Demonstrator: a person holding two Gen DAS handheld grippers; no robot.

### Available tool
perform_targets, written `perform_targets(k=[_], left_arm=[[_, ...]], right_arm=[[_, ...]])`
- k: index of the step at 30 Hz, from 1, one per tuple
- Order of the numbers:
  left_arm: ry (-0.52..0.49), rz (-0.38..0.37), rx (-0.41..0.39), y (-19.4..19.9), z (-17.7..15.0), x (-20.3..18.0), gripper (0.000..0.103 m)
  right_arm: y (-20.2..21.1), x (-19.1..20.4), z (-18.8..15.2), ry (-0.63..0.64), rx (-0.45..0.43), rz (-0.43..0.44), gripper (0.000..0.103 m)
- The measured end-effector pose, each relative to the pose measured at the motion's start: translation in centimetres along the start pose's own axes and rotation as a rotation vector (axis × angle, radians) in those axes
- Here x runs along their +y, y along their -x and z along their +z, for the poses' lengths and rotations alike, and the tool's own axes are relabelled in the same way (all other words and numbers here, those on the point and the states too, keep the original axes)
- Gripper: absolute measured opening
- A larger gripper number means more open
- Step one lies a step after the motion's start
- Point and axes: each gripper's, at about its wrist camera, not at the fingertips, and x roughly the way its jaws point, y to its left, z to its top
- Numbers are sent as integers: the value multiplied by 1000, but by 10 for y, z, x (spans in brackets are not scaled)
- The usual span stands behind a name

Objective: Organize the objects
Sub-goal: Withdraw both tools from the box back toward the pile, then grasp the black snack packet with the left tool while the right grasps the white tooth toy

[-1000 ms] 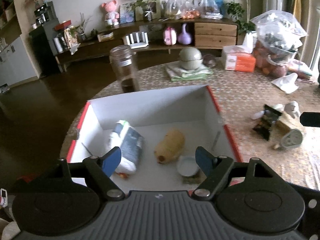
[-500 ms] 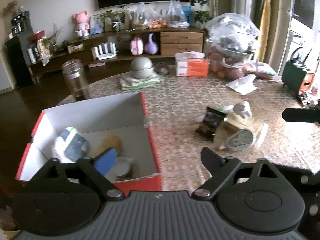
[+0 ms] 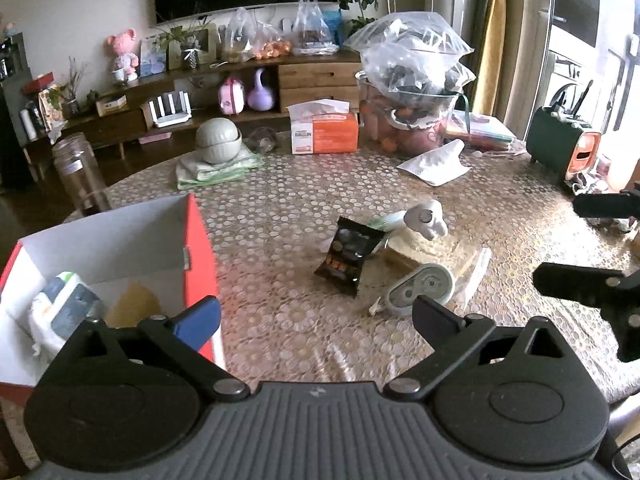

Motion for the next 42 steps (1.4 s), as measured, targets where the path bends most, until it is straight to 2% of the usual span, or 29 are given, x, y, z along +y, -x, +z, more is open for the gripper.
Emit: perform_targets(k=[9,23,36,42], left_arm=[[-40,-25,45,-50,9,-23,102],[-60,-16,123,-128,23,-30,102],[-3,14,160,-182,33,-15,102],[-7,9,166,-192,29,-14,101]], right_arm=[[-28,-36,0,-11,35,-37,103],[-105,-61,4,-23,118,-36,102],[-170,-67,6,-36,177,-29,94],[-190,-64,4,-36,200,-40,86]])
